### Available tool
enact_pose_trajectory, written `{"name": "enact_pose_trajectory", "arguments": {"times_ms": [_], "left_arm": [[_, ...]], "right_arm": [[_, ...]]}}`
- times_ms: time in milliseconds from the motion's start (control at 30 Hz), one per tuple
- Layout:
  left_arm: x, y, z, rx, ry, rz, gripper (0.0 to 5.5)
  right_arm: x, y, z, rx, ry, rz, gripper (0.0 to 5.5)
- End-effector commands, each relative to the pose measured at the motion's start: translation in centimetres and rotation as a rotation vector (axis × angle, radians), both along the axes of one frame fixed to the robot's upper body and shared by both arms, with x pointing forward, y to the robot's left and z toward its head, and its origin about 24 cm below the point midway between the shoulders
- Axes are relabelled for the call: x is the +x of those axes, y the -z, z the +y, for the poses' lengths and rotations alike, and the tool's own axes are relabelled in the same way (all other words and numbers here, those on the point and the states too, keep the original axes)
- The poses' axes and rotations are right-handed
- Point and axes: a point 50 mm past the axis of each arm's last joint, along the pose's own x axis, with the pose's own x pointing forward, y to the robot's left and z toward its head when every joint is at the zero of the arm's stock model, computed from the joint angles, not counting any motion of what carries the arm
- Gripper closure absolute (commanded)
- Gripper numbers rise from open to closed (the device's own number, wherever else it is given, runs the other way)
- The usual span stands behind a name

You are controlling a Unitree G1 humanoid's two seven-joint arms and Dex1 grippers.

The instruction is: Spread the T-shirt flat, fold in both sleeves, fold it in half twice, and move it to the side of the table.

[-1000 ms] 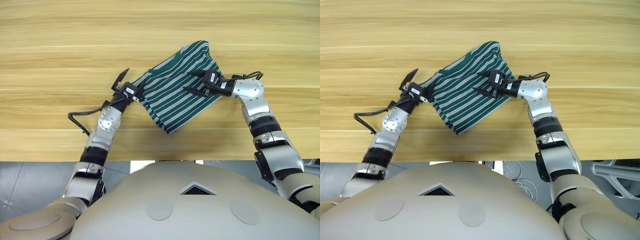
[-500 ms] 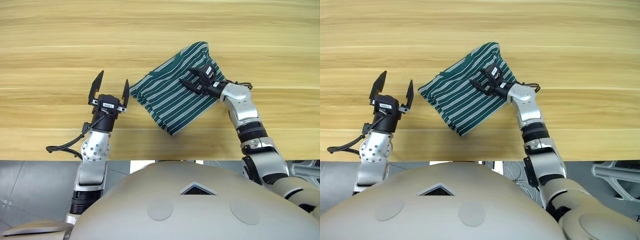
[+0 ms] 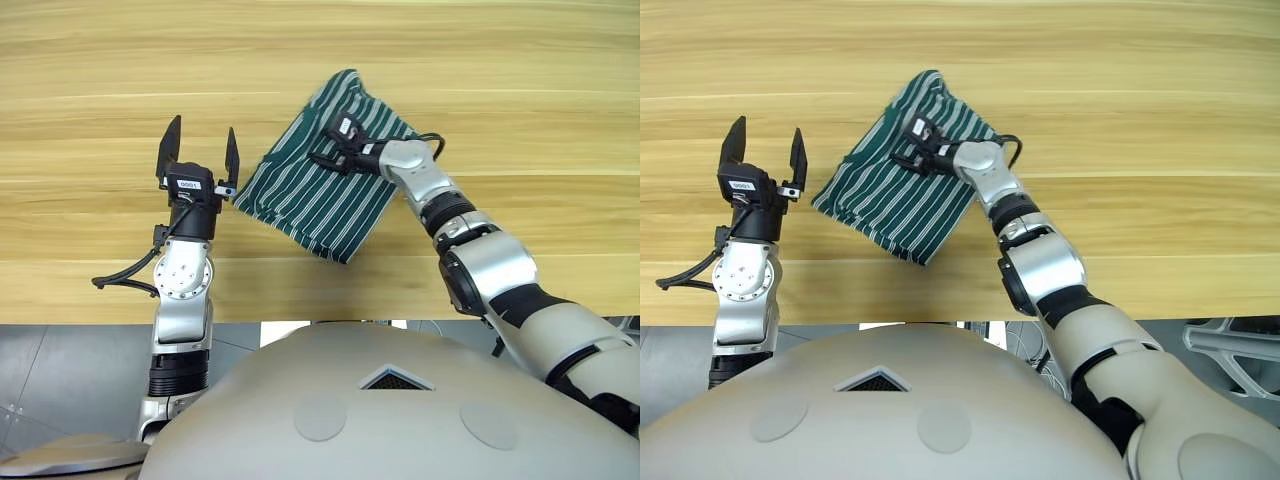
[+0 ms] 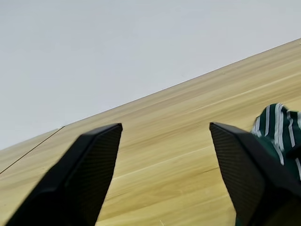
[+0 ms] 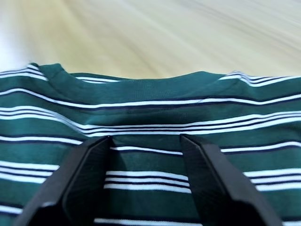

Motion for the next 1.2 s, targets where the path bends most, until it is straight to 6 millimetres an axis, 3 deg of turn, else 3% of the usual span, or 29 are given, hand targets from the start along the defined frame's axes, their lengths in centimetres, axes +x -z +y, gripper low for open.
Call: {"name": "enact_pose_trajectory", "arguments": {"times_ms": [33, 167, 333, 467, 533, 600, 700, 767, 833, 967, 1200], "left_arm": [[0.2, 0.1, 0.5, -0.021, -0.014, -0.009, 2.15], [0.2, 0.2, 0.7, -0.023, -0.017, -0.013, 2.15], [0.2, 0.4, 0.6, -0.023, -0.013, -0.011, 2.15], [0.5, 0.4, 0.4, -0.024, -0.002, -0.016, 2.15], [0.5, 0.4, 0.2, -0.026, 0.001, -0.017, 2.15], [0.5, 0.4, 0.0, -0.026, 0.008, -0.017, 2.15], [0.4, 0.4, -0.1, -0.020, 0.017, -0.016, 2.15], [0.3, 0.4, -0.1, -0.015, 0.019, -0.016, 2.15], [0.3, 0.4, -0.1, -0.010, 0.022, -0.016, 2.15], [0.8, 0.1, -0.2, 0.000, 0.056, -0.022, 2.15], [0.7, -0.1, 0.4, 0.012, 0.057, -0.021, 2.15]], "right_arm": [[-2.3, 0.6, 2.3, 0.001, -0.230, 0.033, 2.74], [-3.8, 0.4, 3.9, 0.017, -0.384, -0.056, 2.74], [-2.8, -1.7, 4.0, 0.068, -0.423, -0.247, 2.74], [-0.9, -4.9, 1.7, 0.192, -0.410, -0.383, 2.74], [-0.6, -5.8, -1.2, 0.200, -0.391, -0.432, 2.74], [-1.5, -5.2, -4.2, 0.159, -0.372, -0.400, 2.74], [-4.9, -2.1, -7.8, 0.070, -0.365, -0.206, 2.74], [-6.8, -0.2, -9.0, 0.024, -0.374, -0.057, 2.74], [-7.6, 0.8, -9.4, -0.011, -0.377, 0.035, 2.74], [-6.3, 2.2, -9.3, -0.061, -0.267, 0.100, 2.74], [-3.4, 2.3, -9.3, -0.111, -0.168, 0.085, 2.74]]}}
